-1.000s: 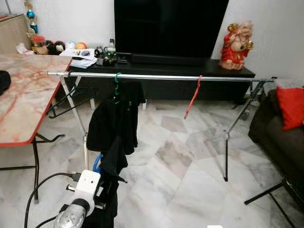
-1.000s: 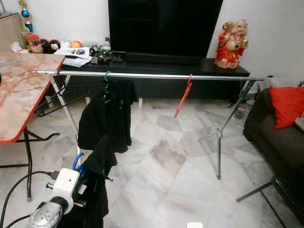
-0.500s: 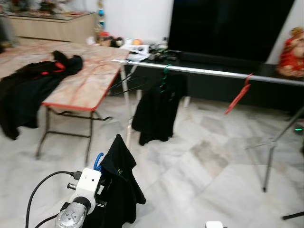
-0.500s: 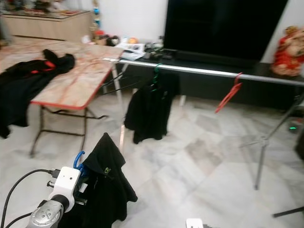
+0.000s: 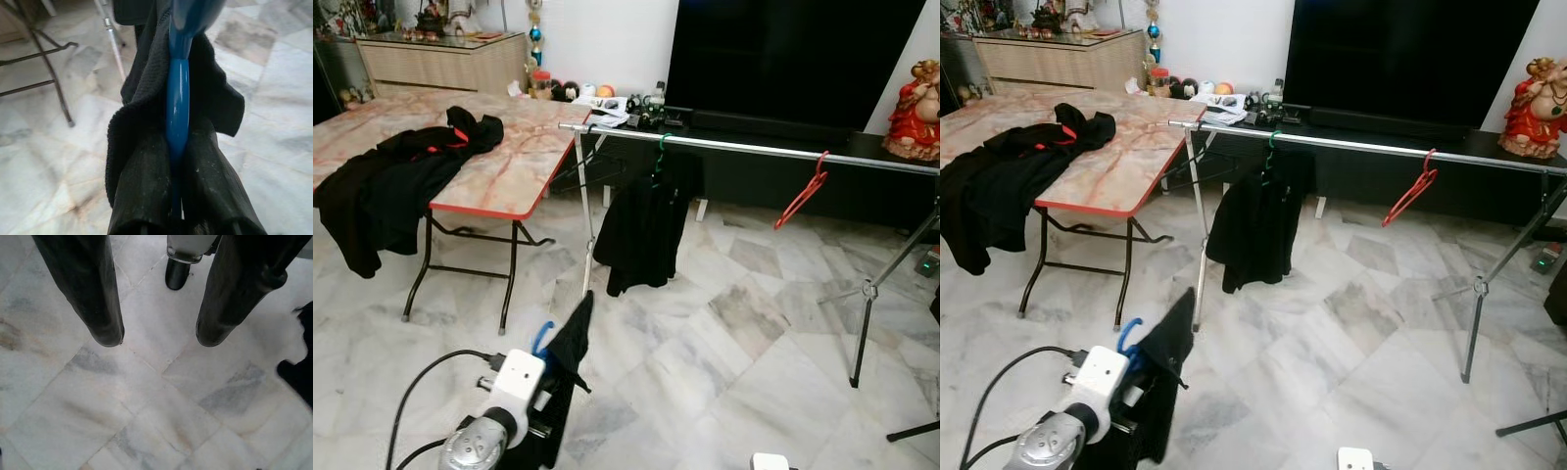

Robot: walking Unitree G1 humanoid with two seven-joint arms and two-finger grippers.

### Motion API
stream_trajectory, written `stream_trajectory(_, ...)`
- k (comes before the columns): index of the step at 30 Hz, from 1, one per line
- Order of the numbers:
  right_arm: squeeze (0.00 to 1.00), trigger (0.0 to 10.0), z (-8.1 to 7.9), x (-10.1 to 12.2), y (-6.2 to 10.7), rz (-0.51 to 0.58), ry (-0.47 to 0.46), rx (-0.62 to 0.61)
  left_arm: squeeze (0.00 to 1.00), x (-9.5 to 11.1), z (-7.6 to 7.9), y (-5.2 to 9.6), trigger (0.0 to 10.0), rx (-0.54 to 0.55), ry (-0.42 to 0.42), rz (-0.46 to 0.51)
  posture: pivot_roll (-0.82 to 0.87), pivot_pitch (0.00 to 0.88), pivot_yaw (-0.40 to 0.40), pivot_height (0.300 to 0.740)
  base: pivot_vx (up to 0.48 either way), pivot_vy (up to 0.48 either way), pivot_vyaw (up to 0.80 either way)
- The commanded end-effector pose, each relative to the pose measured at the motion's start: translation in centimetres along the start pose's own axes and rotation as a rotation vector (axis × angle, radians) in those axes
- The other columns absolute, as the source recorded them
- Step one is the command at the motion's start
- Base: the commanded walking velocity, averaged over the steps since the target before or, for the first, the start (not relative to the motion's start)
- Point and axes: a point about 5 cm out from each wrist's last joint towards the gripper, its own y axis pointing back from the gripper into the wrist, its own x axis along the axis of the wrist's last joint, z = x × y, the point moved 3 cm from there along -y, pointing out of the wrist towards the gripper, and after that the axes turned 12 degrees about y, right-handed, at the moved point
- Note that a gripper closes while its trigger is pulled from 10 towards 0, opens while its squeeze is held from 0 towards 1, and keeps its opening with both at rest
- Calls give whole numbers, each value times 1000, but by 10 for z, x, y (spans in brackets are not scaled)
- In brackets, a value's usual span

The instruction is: Hang hanger

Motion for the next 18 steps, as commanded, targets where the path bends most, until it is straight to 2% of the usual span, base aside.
stream_trajectory(1,0,10000,6,4,0,29,-11,-30,0,18,6,-2,10000,-22,-26,49,162,0,-71,740,0,0,0)
stream_trajectory(3,0,10000,8,9,1,83,-2,-54,0,22,5,-1,10000,-29,-35,49,162,0,-71,740,0,0,0)
stream_trajectory(5,0,10000,47,50,-5,192,24,-115,0,24,5,-1,10000,-32,-38,50,162,0,-71,740,0,0,0)
stream_trajectory(6,0,10000,47,50,-5,192,24,-115,0,24,5,-1,10000,-32,-38,50,162,0,-71,740,0,0,0)
stream_trajectory(7,0,10000,60,66,-5,246,30,-138,0,25,5,-2,10000,-38,-42,50,155,0,-70,740,0,0,0)
stream_trajectory(8,0,10000,60,66,-5,246,30,-138,0,25,5,-2,10000,-38,-42,50,155,0,-70,740,0,0,0)
stream_trajectory(9,0,10000,82,101,-2,369,24,-157,0,29,7,-3,10000,-52,-49,48,144,0,-69,740,0,0,0)
stream_trajectory(11,0,10000,98,139,5,498,41,-135,0,31,9,-5,10000,-66,-56,46,140,0,-69,740,0,0,0)
stream_trajectory(13,0,10000,96,160,9,581,79,-73,0,33,11,-6,10000,-78,-61,44,135,0,-69,740,0,0,0)
stream_trajectory(15,0,10000,75,181,16,678,173,83,0,36,15,-7,10000,-94,-65,42,133,0,-68,740,0,0,0)
stream_trajectory(18,0,10000,56,193,22,740,261,209,0,39,17,-9,10000,-104,-67,44,134,0,-71,740,0,0,0)
